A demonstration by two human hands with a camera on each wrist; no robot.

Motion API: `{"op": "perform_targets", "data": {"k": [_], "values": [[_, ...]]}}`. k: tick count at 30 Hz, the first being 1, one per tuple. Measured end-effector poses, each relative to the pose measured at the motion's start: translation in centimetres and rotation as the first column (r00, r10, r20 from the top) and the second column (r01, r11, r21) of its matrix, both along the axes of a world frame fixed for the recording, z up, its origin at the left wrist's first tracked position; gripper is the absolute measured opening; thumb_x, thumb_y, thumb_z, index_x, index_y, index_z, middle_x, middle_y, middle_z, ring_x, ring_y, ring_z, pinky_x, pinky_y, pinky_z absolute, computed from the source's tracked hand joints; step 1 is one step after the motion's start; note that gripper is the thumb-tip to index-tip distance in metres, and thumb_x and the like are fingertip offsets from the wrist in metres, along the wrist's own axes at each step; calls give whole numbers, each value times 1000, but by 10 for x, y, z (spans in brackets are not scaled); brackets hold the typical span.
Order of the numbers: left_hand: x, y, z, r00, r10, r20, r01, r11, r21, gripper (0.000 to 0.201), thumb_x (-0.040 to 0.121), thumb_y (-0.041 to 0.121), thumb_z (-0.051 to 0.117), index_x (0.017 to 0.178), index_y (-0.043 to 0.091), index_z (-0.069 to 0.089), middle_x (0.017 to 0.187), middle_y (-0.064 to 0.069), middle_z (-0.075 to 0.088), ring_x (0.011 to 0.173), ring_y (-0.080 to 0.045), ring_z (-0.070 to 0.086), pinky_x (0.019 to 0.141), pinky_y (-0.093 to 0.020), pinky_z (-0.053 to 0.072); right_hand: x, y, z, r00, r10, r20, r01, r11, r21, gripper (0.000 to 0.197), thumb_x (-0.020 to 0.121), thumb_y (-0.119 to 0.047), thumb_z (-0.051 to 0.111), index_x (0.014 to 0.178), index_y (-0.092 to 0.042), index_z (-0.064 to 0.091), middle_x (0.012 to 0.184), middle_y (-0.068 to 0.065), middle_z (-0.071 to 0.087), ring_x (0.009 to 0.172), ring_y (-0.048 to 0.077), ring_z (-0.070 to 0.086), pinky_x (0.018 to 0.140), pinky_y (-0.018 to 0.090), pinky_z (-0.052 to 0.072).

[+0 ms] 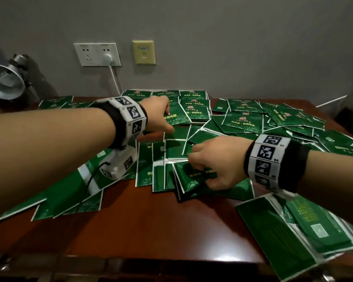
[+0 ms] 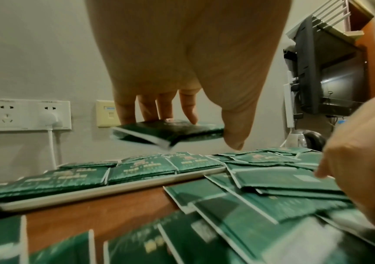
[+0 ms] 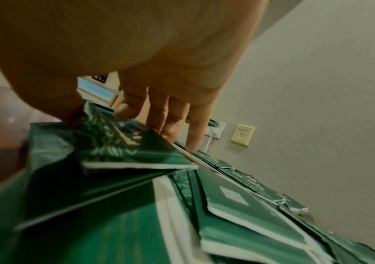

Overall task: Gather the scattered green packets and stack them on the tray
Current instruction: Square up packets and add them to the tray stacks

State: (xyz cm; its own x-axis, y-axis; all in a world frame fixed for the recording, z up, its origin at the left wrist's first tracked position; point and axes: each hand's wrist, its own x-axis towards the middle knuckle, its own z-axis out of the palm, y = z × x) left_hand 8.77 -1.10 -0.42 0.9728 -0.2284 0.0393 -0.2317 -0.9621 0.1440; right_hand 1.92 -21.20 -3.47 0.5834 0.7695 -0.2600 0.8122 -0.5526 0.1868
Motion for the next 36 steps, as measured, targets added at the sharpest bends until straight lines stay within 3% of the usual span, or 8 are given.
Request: {"op": "perform_targets", "data": {"k": [4, 11, 18, 24, 30, 36], "values": [[34, -1, 1, 1000, -5, 0, 5, 1000, 20, 53, 72, 40, 80, 106, 13, 50, 101, -6, 56, 86, -24, 52, 69, -34, 43, 21, -8, -7, 997, 5, 82, 0, 998, -55, 35, 75, -49, 61, 99, -26, 50, 102, -6, 49, 90, 20, 54, 66, 30, 44], [95, -10, 6, 1000, -6, 12, 6, 1000, 4, 54, 73, 43, 81, 104, 13, 47, 97, -7, 54, 83, -26, 52, 64, -32, 38, 89, -19, 10, 972, -188, 142, 186, 982, 24, 32, 74, -56, 58, 87, -33, 40, 93, -10, 44, 84, 16, 53, 64, 33, 50], [128, -5, -7, 999, -29, -25, 29, 1000, 11, 53, 73, 42, 80, 103, 15, 46, 96, -6, 54, 80, -24, 52, 54, -30, 38, 112, -16, -2, 966, -257, -26, 254, 965, -67, 49, 72, -68, 65, 97, -32, 43, 97, -9, 48, 86, 14, 51, 67, 30, 47], [147, -2, -4, 999, -36, -10, 35, 999, -10, 52, 73, 44, 79, 103, 15, 47, 97, -5, 54, 81, -23, 51, 62, -31, 37, 115, -5, 7, 979, -203, 36, 205, 975, -80, 35, 77, -55, 62, 95, -33, 41, 96, -9, 46, 81, 16, 52, 61, 29, 44], [167, 2, 7, 999, -34, -6, 34, 999, -3, 53, 73, 43, 80, 104, 15, 47, 98, -5, 53, 86, -25, 52, 67, -33, 40, 139, -14, 34, 965, -261, 35, 260, 965, 37, 38, 72, -58, 66, 95, -36, 46, 95, -12, 49, 82, 15, 51, 65, 29, 44], [213, -18, 22, 1000, -18, -2, 18, 998, 53, 55, 72, 41, 82, 107, 11, 52, 102, -7, 58, 89, -27, 54, 72, -37, 44, 215, -20, 37, 915, -400, 52, 382, 900, 209, 40, 68, -51, 75, 91, -32, 49, 97, -3, 53, 90, 24, 54, 76, 38, 51]]}}
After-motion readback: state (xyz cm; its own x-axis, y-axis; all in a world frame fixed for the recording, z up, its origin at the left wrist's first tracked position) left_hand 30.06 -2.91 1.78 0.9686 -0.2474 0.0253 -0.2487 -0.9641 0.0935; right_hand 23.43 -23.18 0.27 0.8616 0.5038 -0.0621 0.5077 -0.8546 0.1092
